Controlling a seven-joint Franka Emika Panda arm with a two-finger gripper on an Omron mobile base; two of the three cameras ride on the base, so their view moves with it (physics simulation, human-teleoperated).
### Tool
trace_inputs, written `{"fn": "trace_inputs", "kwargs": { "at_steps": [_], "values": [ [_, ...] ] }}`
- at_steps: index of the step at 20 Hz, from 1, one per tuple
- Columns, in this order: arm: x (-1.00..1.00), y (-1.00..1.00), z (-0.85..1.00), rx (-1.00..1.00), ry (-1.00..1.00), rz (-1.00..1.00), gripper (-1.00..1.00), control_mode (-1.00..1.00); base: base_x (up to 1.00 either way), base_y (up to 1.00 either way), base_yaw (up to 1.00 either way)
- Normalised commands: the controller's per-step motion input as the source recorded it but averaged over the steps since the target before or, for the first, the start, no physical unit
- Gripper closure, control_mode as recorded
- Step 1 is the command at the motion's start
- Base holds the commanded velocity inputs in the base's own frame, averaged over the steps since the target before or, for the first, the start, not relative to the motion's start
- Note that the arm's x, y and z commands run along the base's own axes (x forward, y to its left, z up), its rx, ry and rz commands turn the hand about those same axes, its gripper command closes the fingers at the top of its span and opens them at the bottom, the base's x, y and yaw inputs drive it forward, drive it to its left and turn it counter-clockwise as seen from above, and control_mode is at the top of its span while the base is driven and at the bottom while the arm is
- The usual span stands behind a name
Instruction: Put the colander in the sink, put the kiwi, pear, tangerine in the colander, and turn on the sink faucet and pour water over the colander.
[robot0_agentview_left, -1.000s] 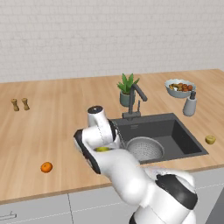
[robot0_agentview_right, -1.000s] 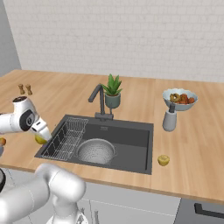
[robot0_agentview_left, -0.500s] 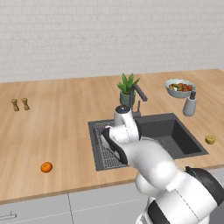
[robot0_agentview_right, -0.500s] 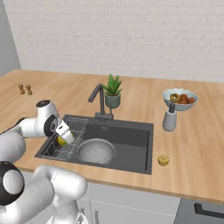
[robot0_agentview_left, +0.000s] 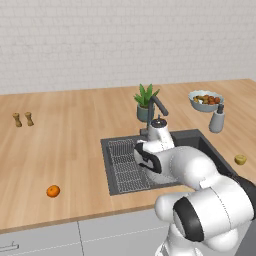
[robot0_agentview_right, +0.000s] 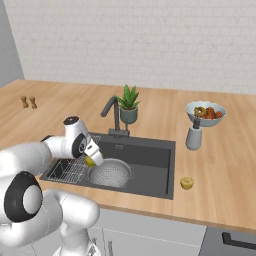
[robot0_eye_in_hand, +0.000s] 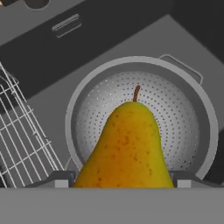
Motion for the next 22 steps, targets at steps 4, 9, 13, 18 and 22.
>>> {"fn": "trace_inputs", "kwargs": {
  "at_steps": [4,9,13,18,22],
  "values": [
    [0.01,-0.59,-0.31,0.00,-0.02,-0.01,1.00,-1.00,0.00,0.00,0.00],
    [0.00,-0.41,-0.38,0.00,-0.02,0.00,1.00,-1.00,0.00,0.00,0.00],
    [0.00,-0.18,-0.37,0.00,-0.01,0.00,1.00,-1.00,0.00,0.00,0.00],
    [0.00,-0.01,-0.24,0.00,0.00,0.00,1.00,-1.00,0.00,0.00,0.00],
    [0.00,0.00,-0.22,0.00,0.00,0.00,1.00,-1.00,0.00,0.00,0.00]
  ]
}}
